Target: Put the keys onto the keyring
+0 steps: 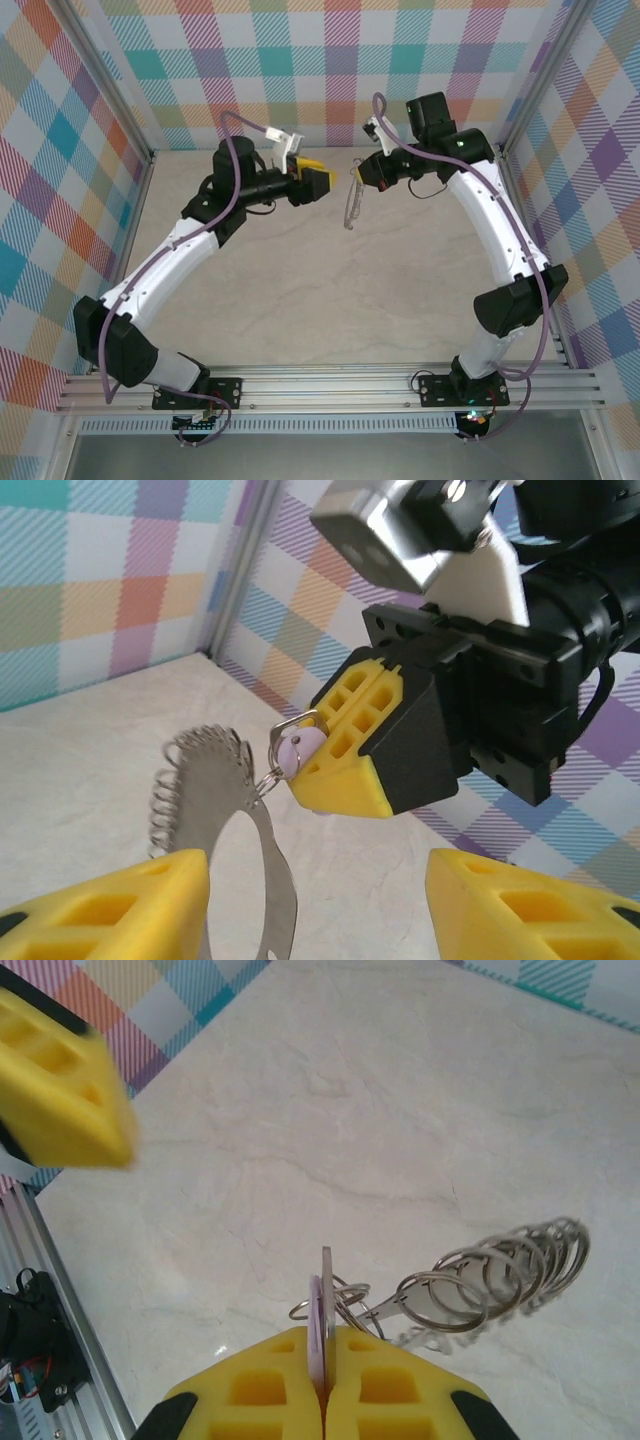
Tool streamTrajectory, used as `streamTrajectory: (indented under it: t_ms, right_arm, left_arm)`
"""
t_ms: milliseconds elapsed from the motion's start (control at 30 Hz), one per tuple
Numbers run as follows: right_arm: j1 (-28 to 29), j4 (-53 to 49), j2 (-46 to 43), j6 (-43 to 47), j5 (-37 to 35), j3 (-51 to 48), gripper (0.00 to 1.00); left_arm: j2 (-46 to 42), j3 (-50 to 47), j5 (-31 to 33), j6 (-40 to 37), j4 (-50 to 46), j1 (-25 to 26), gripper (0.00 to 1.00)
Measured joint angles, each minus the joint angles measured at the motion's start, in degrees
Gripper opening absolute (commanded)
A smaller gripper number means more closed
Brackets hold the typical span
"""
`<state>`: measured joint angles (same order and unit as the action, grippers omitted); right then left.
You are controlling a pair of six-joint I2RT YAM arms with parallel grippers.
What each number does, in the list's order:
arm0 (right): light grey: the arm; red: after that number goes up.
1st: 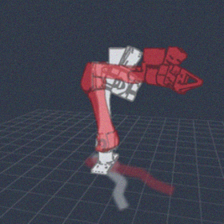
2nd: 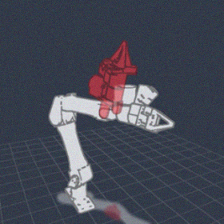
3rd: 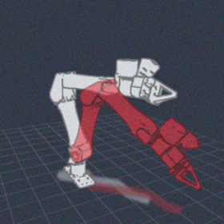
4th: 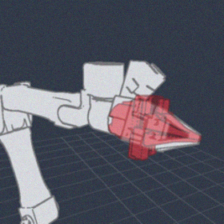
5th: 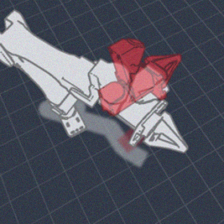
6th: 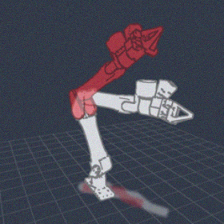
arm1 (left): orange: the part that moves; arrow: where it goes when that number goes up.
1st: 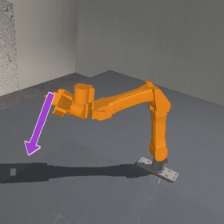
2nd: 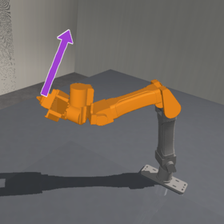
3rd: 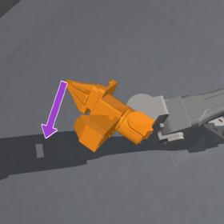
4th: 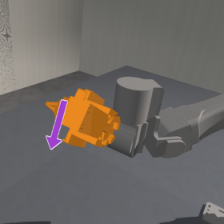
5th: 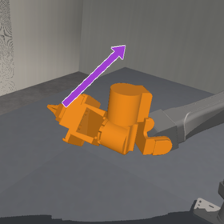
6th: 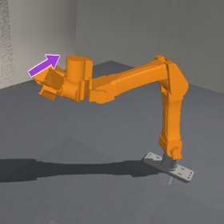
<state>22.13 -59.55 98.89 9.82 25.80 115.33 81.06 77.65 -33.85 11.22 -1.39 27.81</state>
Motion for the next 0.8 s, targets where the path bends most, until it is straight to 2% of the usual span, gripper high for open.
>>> streamTrajectory:
  t_ms: [400, 633, 800]
  right_arm:
    - [-0.31, -2.47, 3.89, 0.13, -2.45, 0.31, 0.00]
    - [-0.44, -2.95, 6.91, 0.11, -2.84, 0.94, 0.00]
    - [-0.70, -3.37, 12.39, 0.11, -2.82, 6.25, 0.00]
  left_arm:
    - [-7.10, -9.03, 11.67, 3.39, -0.63, -4.20, 0.75]
    - [-9.73, -11.26, 14.01, 4.42, -1.55, -6.23, 0.76]
    - [-10.54, -11.41, 14.27, 4.42, -1.64, -7.34, 0.76]
